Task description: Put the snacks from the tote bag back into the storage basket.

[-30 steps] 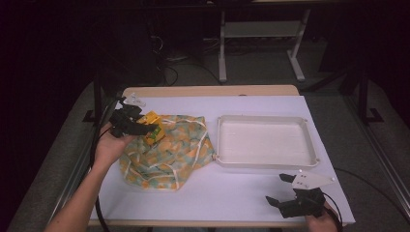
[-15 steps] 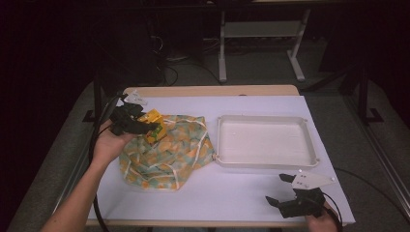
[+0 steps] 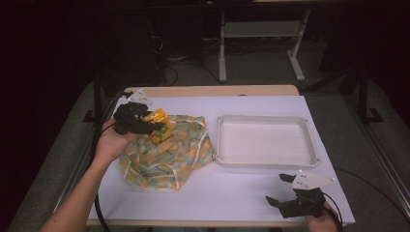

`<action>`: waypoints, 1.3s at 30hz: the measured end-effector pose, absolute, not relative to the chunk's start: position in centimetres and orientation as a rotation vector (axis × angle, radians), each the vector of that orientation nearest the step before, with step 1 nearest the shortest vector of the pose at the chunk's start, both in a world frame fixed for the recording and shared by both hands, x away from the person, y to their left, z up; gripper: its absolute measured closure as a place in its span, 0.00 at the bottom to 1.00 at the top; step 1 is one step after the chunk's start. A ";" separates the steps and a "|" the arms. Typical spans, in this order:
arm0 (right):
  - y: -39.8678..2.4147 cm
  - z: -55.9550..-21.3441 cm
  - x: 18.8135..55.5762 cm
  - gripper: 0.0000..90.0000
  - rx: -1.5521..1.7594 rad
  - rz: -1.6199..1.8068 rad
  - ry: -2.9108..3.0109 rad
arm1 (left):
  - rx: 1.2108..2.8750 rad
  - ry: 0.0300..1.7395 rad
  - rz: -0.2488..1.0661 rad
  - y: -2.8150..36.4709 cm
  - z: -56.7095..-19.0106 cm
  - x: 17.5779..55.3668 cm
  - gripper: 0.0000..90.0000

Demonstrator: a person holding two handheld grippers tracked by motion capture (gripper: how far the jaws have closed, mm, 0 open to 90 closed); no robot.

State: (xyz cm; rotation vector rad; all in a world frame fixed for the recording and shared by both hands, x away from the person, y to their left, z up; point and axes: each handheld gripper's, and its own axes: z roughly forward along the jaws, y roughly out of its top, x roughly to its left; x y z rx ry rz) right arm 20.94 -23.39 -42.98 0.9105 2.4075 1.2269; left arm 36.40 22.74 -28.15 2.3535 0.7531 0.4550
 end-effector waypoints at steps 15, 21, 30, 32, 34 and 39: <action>-23.4 -43.0 20.9 0.15 0.906 1.225 2.408 | 2.359 0.700 0.391 21.2 -27.8 36.9 0.56; -23.4 -43.0 20.9 0.15 0.902 1.225 2.408 | 2.366 0.663 0.383 20.3 -27.4 36.9 0.56; -23.4 -43.0 20.9 0.15 0.894 1.231 2.411 | 2.376 0.612 0.362 18.8 -27.4 36.7 0.56; -23.4 -43.0 20.9 0.15 0.891 1.234 2.411 | 2.384 0.595 0.353 18.4 -27.5 36.8 0.56; -23.4 -42.9 20.8 0.15 0.891 1.235 2.412 | 2.384 0.579 0.354 17.9 -27.4 36.8 0.56; -23.4 -42.9 20.8 0.15 0.896 1.243 2.407 | 2.387 0.555 0.342 17.0 -27.2 36.7 0.56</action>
